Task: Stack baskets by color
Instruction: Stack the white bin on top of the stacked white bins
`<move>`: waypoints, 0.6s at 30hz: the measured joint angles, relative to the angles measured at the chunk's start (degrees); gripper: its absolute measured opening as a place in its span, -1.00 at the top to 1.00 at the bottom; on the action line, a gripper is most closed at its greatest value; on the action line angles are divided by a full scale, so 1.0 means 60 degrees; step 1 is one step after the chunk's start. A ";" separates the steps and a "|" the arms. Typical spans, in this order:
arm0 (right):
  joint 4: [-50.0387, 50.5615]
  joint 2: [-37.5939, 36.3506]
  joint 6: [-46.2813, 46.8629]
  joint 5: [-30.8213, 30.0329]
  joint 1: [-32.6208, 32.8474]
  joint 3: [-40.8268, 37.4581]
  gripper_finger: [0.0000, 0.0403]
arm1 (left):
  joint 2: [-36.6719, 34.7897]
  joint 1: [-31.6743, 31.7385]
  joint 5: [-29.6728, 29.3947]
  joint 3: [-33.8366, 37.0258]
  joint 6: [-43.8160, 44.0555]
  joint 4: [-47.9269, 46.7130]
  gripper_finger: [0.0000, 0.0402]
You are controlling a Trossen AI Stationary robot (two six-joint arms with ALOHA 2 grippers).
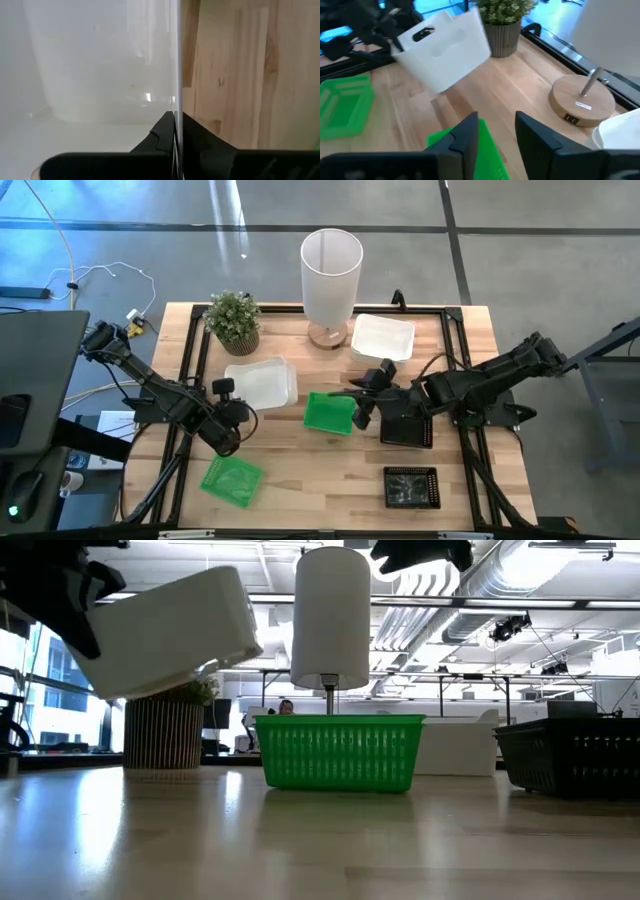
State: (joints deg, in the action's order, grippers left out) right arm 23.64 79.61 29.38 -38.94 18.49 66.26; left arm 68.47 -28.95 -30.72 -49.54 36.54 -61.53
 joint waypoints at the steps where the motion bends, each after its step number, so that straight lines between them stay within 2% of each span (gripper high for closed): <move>1: -0.0003 0.0000 0.0003 -0.0003 -0.0093 0.0000 0.40 | 0.0056 0.0000 -0.0095 -0.0074 -0.0067 -0.0061 1.00; 7: -0.0411 0.0000 0.0019 0.0061 -0.0797 0.0000 0.19 | 0.0793 0.0121 -0.0384 -0.0767 -0.0234 -0.0848 1.00; 9: -0.0769 0.0000 0.0025 0.0404 -0.1070 0.0000 0.16 | 0.1157 0.0215 -0.0416 -0.1051 -0.0226 -0.1402 1.00; 14: -0.1634 0.0000 0.0022 0.1548 -0.1660 0.0000 0.14 | 0.2093 0.0422 -0.0589 -0.1686 -0.0220 -0.2385 1.00; 18: -0.1869 0.0000 0.0018 0.1717 -0.2026 0.0000 0.16 | 0.2768 0.0674 -0.0553 -0.2104 -0.0221 -0.2856 1.00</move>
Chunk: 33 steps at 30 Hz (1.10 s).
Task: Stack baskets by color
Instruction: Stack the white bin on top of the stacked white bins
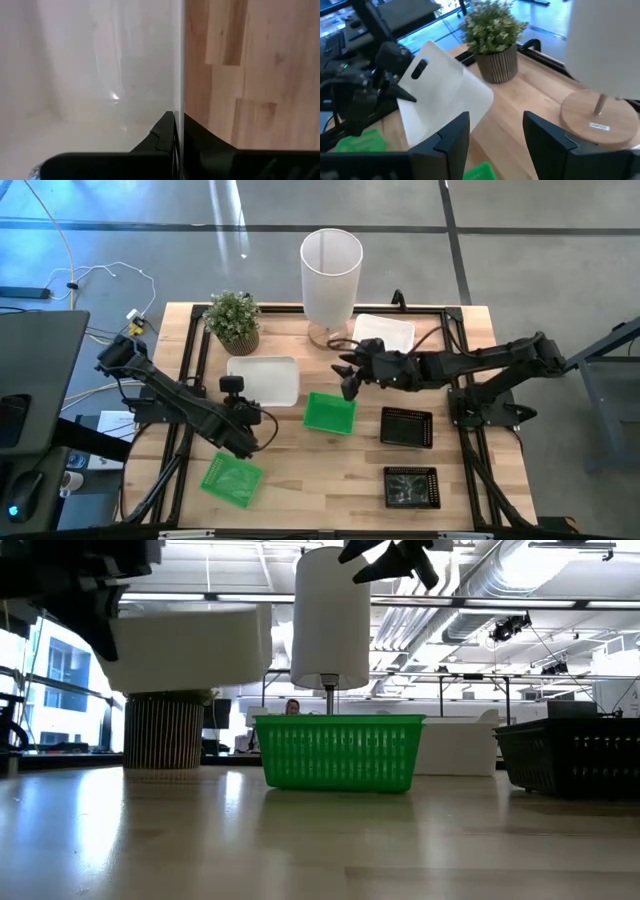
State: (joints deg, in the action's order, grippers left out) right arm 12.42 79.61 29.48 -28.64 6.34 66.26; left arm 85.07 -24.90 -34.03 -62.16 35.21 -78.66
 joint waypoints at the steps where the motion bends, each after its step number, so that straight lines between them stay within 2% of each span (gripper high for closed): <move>1: -0.0014 0.0000 -0.0005 0.0006 -0.0075 0.0000 0.16 | 0.0169 0.0067 0.0038 -0.0099 0.0002 -0.0193 1.00; 7: -0.0155 0.0146 0.0055 -0.0034 -0.0308 0.0013 0.16 | 0.1003 0.0553 0.0060 -0.0695 0.0285 -0.1278 1.00; 16: -0.1374 0.1187 0.0006 -0.0338 -0.0311 0.0008 0.16 | 0.1766 0.1288 -0.0027 -0.1485 0.0325 -0.1493 1.00; 29: -0.3394 0.2576 0.0002 -0.0411 -0.0450 0.0007 0.16 | 0.2056 0.1633 -0.0438 -0.1739 -0.0508 -0.1488 1.00; 33: -0.3453 0.2809 0.0230 -0.0440 -0.0618 0.0007 0.16 | 0.2056 0.1650 -0.0444 -0.1739 -0.0597 -0.1472 1.00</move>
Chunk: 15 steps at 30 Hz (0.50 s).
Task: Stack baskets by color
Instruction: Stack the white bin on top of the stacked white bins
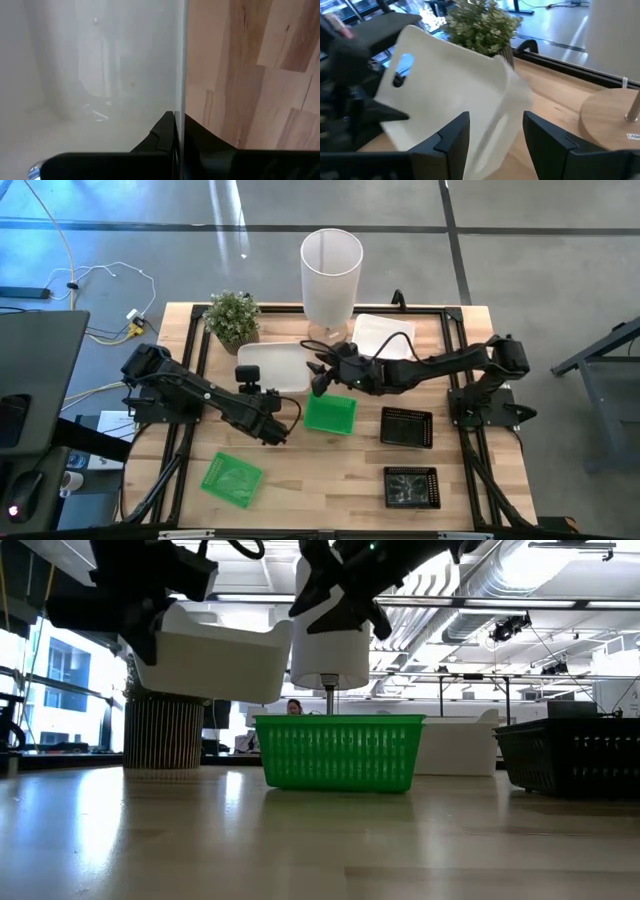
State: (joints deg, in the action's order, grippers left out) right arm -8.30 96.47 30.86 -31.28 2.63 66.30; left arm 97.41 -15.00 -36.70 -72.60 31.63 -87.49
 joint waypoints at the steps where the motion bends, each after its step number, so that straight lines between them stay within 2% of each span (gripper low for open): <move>1: 0.0005 0.0062 0.0070 -0.0001 -0.0051 0.0000 0.16 | 0.0000 0.0000 0.0002 0.0000 -0.0050 0.0005 1.00; 7: -0.0600 0.0501 0.0280 0.0074 -0.0266 -0.0004 0.16 | 0.0000 -0.0004 0.0010 0.0000 -0.0060 0.0005 1.00; 15: -0.1107 0.0998 0.0832 0.0776 -0.0597 -0.0004 0.16 | -0.0003 -0.0190 0.0098 0.0004 -0.0178 0.0016 1.00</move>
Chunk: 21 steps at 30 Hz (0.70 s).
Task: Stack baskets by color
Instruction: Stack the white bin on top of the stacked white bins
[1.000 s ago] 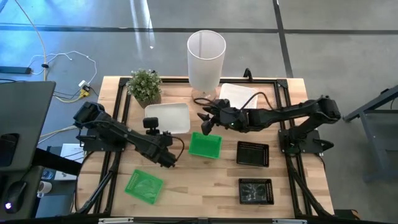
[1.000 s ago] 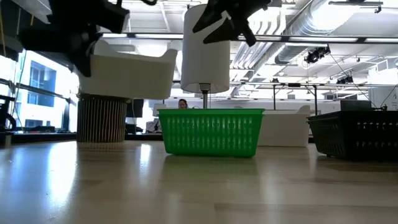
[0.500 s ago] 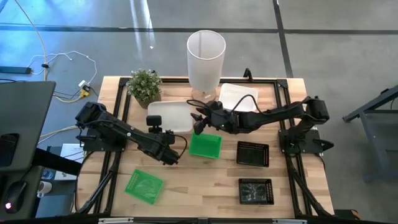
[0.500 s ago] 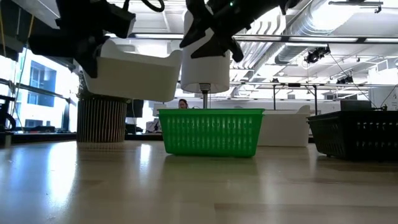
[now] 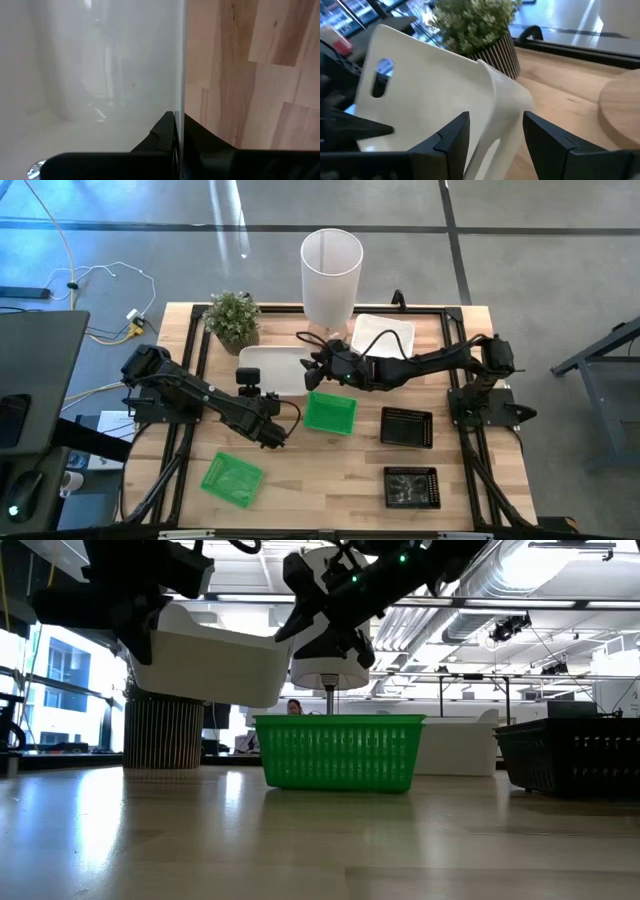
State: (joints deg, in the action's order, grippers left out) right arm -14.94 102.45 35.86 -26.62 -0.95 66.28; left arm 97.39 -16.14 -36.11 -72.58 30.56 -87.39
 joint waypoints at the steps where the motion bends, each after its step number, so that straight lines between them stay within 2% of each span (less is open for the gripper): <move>1: 0.0053 0.0019 0.0048 0.0068 -0.0045 0.0000 0.16 | -0.0001 -0.0049 0.0027 0.0000 0.0012 0.0000 1.00; 6: 0.0111 0.0015 0.0233 0.0140 -0.0096 0.0004 0.26 | -0.0001 -0.0297 0.0129 0.0000 0.0041 0.0055 1.00; 15: 0.0243 0.0011 0.0013 0.0170 -0.0139 0.0004 0.91 | 0.0000 -0.0393 -0.0409 0.0003 0.0117 0.0103 1.00; 21: 0.0682 0.0011 0.0226 0.0103 -0.0237 0.0004 0.96 | -0.0001 -0.0393 -0.0743 0.0003 0.0110 0.0165 1.00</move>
State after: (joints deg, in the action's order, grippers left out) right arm -10.85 102.52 37.21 -26.00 -2.37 66.30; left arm 97.38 -18.50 -40.57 -72.56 31.22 -86.41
